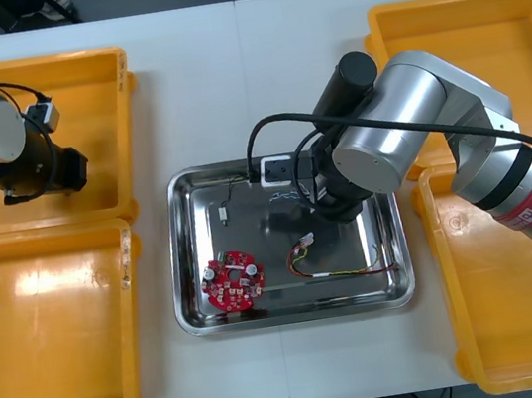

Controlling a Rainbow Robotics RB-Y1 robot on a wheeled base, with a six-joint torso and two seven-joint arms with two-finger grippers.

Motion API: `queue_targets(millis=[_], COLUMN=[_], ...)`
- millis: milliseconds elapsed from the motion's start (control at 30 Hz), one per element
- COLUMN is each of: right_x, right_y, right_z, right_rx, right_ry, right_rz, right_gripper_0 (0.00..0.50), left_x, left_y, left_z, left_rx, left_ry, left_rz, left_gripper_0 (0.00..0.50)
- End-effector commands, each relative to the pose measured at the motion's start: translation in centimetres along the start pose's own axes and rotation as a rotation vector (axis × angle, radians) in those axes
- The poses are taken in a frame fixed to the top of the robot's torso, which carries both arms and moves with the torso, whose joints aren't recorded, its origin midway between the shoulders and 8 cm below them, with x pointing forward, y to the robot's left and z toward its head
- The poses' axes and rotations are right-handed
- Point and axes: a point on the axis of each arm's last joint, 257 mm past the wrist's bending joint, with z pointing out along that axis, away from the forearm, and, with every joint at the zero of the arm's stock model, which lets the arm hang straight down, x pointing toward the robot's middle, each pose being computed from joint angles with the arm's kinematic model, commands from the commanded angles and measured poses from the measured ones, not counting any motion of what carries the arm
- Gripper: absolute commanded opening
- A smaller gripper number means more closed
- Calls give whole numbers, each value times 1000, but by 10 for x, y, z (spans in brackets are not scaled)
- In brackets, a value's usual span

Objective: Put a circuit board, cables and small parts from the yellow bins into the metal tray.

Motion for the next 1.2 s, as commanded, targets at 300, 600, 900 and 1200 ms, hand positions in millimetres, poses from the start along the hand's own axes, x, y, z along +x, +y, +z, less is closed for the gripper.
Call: queue_targets(millis=[300,600,900,1200], right_x=[10,10,13,24], right_y=[-13,-12,-11,-24], right_z=[-6,-29,-68,-119], right_rx=[62,81,67,4], right_ry=[33,65,89,65], right_rz=[-79,-98,-76,28], right_gripper_0=[500,500,500,500], left_x=[-25,-27,-24,-20], left_y=[20,12,-14,-63], left_z=[-51,-75,-101,-112], left_rx=[-24,-31,-19,17], left_ry=[8,23,32,15], left_rz=[74,76,61,37], left_gripper_0=[0,0,0,0])
